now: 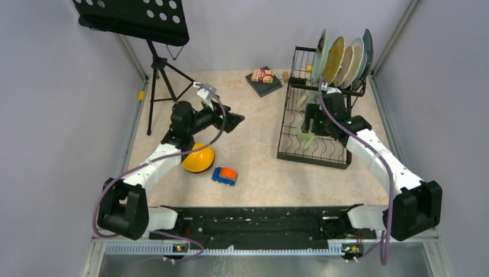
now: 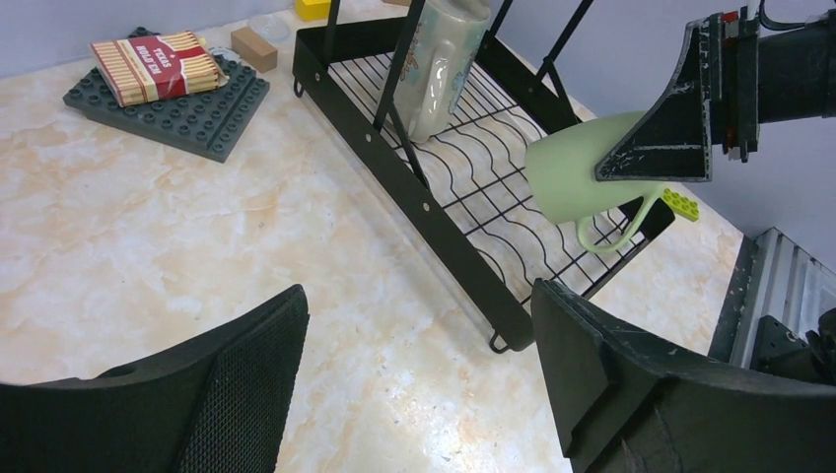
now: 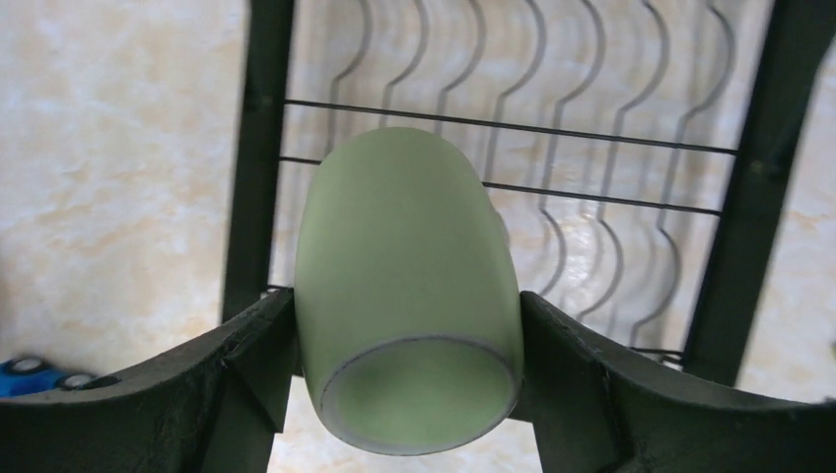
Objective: Load the mixed dishes into the dish rack
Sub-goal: Turn the cup upside down in the dish rack.
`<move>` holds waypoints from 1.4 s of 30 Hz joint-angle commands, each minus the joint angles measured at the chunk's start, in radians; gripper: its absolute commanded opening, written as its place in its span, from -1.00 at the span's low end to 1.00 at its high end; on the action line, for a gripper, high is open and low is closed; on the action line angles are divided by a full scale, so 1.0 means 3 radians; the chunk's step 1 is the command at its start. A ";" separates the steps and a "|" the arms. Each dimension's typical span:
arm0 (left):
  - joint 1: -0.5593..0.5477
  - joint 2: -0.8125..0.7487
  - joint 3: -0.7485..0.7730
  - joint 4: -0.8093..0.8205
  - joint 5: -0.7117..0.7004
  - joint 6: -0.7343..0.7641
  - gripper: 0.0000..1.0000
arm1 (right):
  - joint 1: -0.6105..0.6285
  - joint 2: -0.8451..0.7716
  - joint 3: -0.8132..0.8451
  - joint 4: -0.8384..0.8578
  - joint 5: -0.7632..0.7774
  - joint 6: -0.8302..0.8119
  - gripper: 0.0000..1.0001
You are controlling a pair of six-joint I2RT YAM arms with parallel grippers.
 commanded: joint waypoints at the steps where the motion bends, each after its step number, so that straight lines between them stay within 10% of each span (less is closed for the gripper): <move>1: -0.0012 -0.0137 0.0083 0.0007 -0.0083 0.0044 0.74 | -0.0188 -0.0055 0.0226 -0.0056 0.0286 -0.0140 -1.00; 28: -0.0007 -0.0256 0.0013 -0.0087 -0.0188 0.0105 0.92 | -0.0582 0.0781 0.0409 -0.0124 0.0701 -0.0476 -1.00; 42: -0.0007 -0.0286 -0.0028 -0.0063 -0.0188 0.0139 0.96 | -0.0615 0.0732 0.0365 -0.0058 0.0731 -0.0523 -0.04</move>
